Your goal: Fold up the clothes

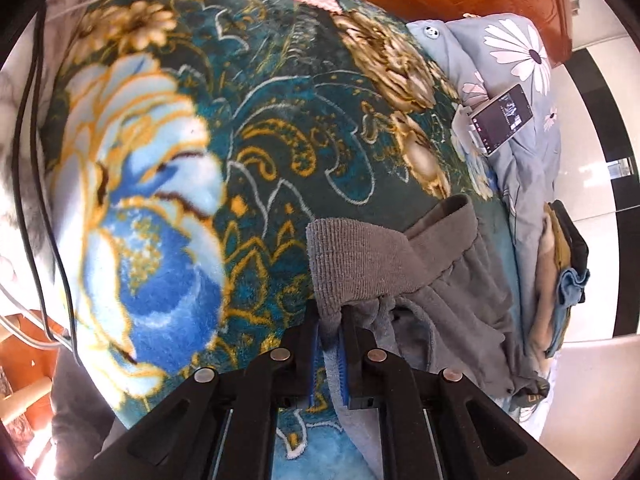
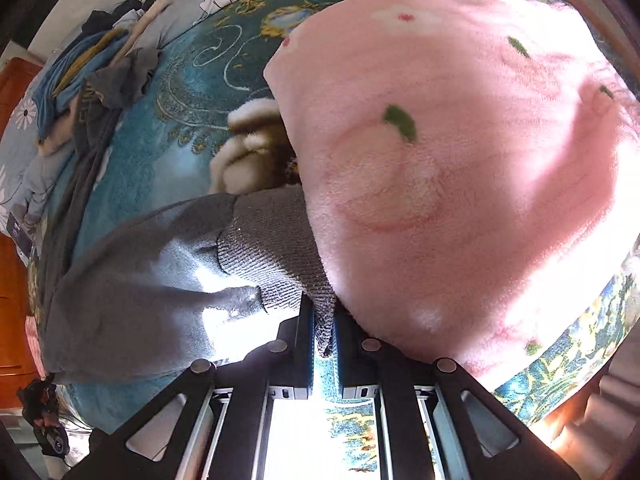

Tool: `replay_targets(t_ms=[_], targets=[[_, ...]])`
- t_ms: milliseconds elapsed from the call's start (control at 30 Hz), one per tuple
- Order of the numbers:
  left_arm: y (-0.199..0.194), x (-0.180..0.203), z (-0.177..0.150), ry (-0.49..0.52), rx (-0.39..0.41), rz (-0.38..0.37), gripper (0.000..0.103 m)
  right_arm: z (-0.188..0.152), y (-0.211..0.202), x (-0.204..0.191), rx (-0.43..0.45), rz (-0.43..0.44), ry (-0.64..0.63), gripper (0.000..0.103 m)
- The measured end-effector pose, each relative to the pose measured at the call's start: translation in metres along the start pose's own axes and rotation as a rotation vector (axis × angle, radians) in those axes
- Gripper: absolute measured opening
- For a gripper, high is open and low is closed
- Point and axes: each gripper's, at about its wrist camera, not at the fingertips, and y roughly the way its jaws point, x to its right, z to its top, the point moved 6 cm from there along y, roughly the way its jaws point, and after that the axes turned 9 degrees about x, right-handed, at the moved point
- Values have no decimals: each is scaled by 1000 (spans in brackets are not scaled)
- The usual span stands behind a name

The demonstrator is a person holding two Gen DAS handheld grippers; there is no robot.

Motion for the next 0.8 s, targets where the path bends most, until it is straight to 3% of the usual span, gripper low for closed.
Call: replay_targets(t_ms=[233, 433, 467, 567, 700, 800], targets=[[2, -1, -5, -5, -45, 9, 10, -3, 10, -8, -54, -66, -68, 8], [-8, -5, -8, 4, -76, -23, 17, 4, 1, -35, -32, -148, -184, 10], [-11, -5, -6, 10, -75, -18, 18, 6, -1, -37, -26, -155, -175, 14], [-21, -7, -2, 27, -72, -7, 31, 15, -13, -43, 1, -177, -135, 45], [-37, -7, 11, 63, -34, 16, 38, 28, -30, -54, 36, -194, -141, 45], [-40, 3, 22, 73, -9, 4, 43, 45, -37, -77, 97, -148, -128, 45]])
